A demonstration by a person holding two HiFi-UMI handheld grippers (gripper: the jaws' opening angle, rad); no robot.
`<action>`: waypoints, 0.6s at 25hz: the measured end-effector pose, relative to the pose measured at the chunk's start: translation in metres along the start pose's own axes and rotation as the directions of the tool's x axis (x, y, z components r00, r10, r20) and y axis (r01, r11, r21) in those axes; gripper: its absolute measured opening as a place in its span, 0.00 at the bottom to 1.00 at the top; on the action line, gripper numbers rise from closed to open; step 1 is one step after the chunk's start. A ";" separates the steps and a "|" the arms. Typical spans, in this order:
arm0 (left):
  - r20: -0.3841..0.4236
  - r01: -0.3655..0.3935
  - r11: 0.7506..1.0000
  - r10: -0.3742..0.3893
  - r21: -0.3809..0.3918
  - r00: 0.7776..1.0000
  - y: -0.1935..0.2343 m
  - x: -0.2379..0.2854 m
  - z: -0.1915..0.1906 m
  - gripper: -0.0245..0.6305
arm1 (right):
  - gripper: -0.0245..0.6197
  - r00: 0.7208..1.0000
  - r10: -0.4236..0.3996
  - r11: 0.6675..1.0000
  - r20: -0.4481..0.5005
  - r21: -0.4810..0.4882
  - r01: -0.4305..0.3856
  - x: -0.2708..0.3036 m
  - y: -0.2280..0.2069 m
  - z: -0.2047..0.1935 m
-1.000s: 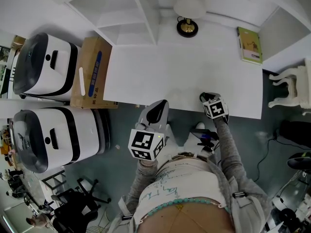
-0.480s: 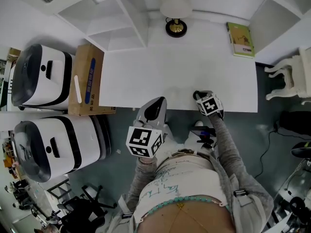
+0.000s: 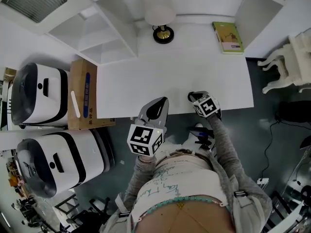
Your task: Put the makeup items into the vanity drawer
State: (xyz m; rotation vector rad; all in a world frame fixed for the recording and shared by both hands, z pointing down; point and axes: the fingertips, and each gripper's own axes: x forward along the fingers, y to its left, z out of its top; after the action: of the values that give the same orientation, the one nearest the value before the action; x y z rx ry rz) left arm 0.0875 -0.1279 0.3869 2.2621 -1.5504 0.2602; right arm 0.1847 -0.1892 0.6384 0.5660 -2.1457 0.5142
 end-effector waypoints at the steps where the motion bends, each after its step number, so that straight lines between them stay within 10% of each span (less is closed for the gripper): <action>1: -0.005 0.016 1.000 -0.016 0.009 1.000 -0.001 0.001 0.000 0.04 | 0.08 1.000 -0.004 1.000 0.016 0.006 0.004 -0.004 0.002 0.004; 15: -0.009 0.110 0.992 -0.110 0.054 0.994 0.007 -0.017 -0.012 0.04 | 0.08 0.984 -0.046 0.999 0.169 0.025 0.042 -0.052 0.051 0.052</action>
State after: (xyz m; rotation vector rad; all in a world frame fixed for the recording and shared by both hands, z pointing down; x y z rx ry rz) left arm 0.0754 -0.1108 0.3937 2.3772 -1.4265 0.2808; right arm 0.1524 -0.1650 0.5585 0.6899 -2.2853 0.4799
